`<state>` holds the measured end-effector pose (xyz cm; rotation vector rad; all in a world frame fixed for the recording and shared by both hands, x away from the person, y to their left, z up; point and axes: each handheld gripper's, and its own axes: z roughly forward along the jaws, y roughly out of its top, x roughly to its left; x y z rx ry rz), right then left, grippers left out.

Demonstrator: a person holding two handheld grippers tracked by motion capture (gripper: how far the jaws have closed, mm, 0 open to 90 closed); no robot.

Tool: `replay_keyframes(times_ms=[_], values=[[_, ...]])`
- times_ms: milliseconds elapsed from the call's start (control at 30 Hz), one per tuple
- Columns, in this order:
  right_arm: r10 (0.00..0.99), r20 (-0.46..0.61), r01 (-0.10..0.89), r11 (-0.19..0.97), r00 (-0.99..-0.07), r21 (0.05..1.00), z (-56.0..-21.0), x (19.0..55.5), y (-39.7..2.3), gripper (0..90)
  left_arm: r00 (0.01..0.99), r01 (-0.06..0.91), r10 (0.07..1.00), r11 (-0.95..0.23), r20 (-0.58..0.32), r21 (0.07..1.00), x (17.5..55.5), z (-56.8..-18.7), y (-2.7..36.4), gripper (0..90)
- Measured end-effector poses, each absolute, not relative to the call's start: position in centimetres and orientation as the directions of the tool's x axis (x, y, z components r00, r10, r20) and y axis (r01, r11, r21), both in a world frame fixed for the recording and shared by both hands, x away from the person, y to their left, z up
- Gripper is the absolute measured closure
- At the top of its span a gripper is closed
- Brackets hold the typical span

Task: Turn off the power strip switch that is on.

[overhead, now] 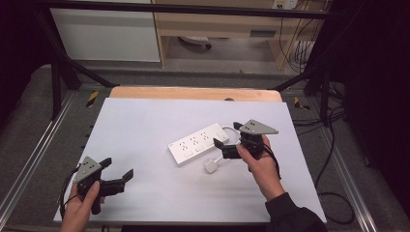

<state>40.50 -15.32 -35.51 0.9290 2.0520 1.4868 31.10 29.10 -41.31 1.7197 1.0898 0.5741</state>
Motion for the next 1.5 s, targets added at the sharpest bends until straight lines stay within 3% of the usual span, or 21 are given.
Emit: replay_keyframes(times_ms=[1500], values=[[0.732,0.040,0.286,0.215,-0.680,0.934,-35.1,43.1,-12.4,4.6,0.497,0.401,0.862,-0.129,-0.097,0.907,31.1,-41.3,29.1,5.3]])
